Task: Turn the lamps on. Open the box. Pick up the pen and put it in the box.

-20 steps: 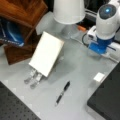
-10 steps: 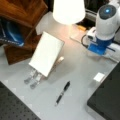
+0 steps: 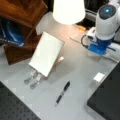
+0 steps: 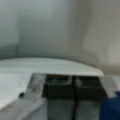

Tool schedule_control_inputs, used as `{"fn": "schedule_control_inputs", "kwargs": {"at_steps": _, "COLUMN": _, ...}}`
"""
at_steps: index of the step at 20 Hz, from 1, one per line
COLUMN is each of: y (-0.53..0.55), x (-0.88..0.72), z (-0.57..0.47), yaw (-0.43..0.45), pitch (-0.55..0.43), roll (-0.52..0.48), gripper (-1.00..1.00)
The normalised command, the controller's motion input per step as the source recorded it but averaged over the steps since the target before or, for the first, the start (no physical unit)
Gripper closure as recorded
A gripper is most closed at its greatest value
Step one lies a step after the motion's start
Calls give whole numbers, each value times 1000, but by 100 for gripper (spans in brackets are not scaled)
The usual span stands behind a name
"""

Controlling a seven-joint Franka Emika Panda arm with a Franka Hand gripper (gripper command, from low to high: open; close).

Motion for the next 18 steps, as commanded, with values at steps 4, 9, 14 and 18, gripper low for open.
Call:
{"fn": "schedule_control_inputs", "kwargs": {"at_steps": 4, "y": -99, "x": -893, "z": -210, "yaw": -13, "pitch": -464, "roll": 111, "gripper": 100}}
{"fn": "schedule_control_inputs", "kwargs": {"at_steps": 9, "y": -4, "x": -621, "z": -79, "yaw": -39, "pitch": -446, "roll": 131, "gripper": 100}}
{"fn": "schedule_control_inputs", "kwargs": {"at_steps": 14, "y": 59, "x": -398, "z": 4, "yaw": -59, "pitch": -362, "roll": 120, "gripper": 100}}
{"fn": "schedule_control_inputs", "kwargs": {"at_steps": 18, "y": 80, "x": -238, "z": 121, "yaw": -72, "pitch": -233, "roll": 80, "gripper": 100}}
